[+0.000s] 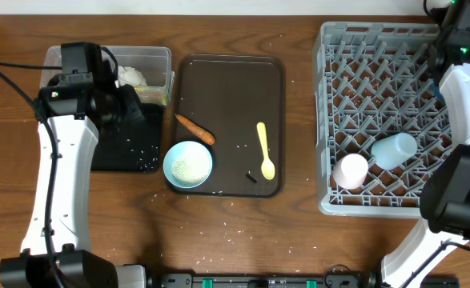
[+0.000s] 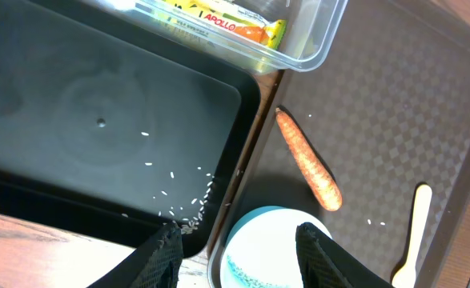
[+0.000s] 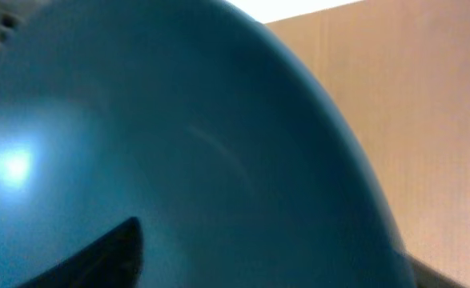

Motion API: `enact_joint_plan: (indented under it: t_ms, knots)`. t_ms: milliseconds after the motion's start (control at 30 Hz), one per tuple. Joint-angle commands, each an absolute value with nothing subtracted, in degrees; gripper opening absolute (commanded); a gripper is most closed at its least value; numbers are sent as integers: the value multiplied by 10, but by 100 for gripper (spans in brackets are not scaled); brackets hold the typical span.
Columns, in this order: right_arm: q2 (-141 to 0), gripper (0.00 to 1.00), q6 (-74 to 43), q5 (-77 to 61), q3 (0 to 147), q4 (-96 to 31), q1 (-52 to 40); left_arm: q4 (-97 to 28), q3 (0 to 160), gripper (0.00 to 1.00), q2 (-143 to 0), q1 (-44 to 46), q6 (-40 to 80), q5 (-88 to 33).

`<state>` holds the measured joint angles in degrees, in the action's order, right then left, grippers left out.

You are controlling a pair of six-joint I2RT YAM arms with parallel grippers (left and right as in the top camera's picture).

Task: Sort waste into correct bins and load items into the dishwasher rack
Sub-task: 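Set the blue plate upright in the back of the rack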

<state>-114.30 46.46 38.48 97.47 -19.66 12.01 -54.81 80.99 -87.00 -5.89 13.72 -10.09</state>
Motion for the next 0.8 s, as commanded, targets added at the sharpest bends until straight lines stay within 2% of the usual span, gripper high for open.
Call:
enact_joint_plan:
  t_ms: [0, 100, 233, 633, 767]
  knots:
    - [-1165, 89, 380, 342, 966, -199, 116, -547, 808, 49, -865, -60, 140, -96]
    - [-1156, 96, 364, 341, 966, -186, 116, -547, 808, 49, -865, -60, 140, -96]
    - [-1125, 99, 362, 340, 966, -175, 113, -547, 808, 49, -865, -60, 140, -96]
    - [-1051, 96, 362, 234, 966, -248, 112, -547, 808, 49, -865, -60, 140, -96]
    - [-1051, 97, 319, 199, 966, -263, 114, -547, 808, 49, -865, -60, 140, -96]
